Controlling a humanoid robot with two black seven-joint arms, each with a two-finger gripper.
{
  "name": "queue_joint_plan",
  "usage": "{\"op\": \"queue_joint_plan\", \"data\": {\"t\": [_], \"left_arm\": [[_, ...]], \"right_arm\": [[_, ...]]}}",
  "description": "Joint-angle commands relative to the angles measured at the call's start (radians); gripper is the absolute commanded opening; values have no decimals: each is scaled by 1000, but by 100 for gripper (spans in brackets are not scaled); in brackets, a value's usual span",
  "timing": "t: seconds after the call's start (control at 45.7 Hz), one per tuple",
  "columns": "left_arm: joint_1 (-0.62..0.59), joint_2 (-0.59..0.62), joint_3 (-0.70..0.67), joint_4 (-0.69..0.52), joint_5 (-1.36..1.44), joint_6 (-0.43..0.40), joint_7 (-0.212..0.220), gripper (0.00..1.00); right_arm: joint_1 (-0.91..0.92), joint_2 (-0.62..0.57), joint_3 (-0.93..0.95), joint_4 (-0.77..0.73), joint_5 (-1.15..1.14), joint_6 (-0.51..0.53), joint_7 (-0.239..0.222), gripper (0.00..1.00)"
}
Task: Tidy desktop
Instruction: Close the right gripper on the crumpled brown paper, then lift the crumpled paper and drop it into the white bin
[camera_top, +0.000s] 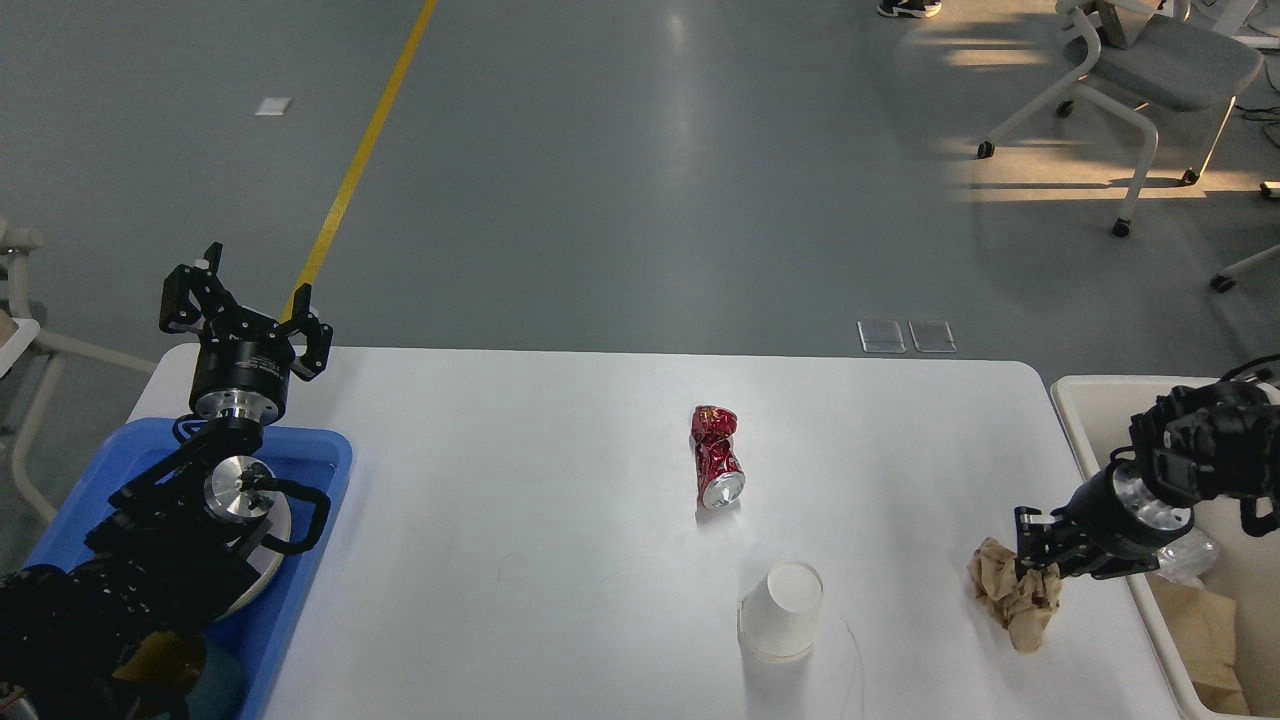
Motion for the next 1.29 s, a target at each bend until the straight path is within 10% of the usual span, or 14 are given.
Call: {"op": "queue_joint_plan", "data": {"t": [0.0,0.569,0.986,1.27], "left_arm": [[-1,0,1,1,0,0,0,97],[0,0,1,1,0,0,0,96],[0,0,0,1,0,0,0,97],[0,0,0,0,0,0,0,97]], "right_arm": [[99,-46,-24,4,0,142,5,0],[651,-171,-178,-1,-66,264,11,0],[667,-303,-164,-206,-81,264,5,0],[440,-471,-35,-206,18,-214,5,0]]}}
